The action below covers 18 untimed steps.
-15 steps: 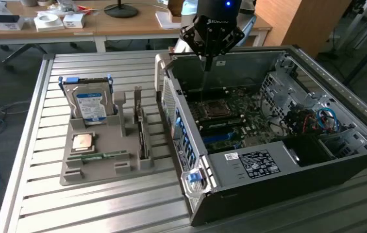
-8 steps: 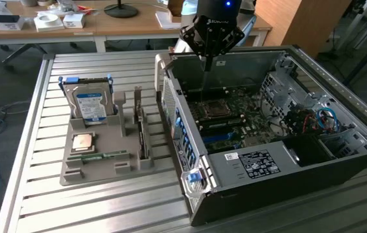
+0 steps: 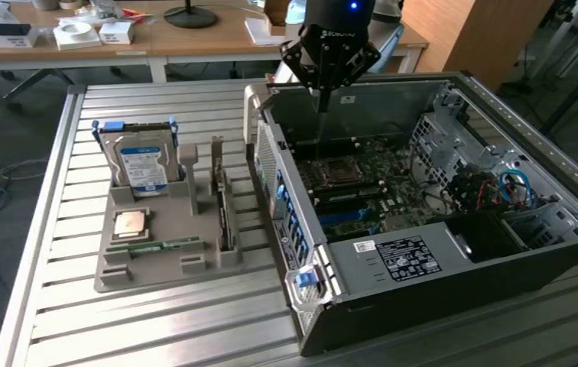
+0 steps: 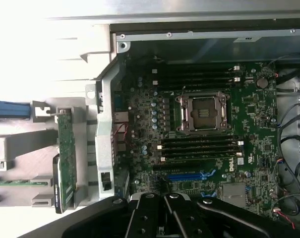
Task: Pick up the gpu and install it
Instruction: 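Reach for the gpu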
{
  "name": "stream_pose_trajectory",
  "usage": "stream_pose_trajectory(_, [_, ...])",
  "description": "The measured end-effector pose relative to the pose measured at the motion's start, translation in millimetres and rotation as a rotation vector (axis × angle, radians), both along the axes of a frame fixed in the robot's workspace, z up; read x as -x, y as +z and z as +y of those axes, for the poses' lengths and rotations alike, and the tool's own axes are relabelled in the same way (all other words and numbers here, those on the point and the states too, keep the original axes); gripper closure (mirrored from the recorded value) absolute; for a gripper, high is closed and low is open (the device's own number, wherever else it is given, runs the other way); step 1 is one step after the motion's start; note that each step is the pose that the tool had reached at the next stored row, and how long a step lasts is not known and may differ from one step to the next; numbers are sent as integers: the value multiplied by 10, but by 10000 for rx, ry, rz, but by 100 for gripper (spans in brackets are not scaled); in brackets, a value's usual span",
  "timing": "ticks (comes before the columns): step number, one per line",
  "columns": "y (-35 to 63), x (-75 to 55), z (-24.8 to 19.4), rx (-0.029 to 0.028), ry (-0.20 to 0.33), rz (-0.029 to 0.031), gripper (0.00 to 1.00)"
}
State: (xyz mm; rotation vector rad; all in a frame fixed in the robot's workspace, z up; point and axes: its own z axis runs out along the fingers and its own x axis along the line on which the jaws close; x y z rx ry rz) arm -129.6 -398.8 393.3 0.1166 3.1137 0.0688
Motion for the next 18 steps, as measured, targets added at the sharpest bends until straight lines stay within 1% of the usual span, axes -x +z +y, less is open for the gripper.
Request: stream_pose_trajectory(18, [-2, 288, 0, -1, -1, 0, 89])
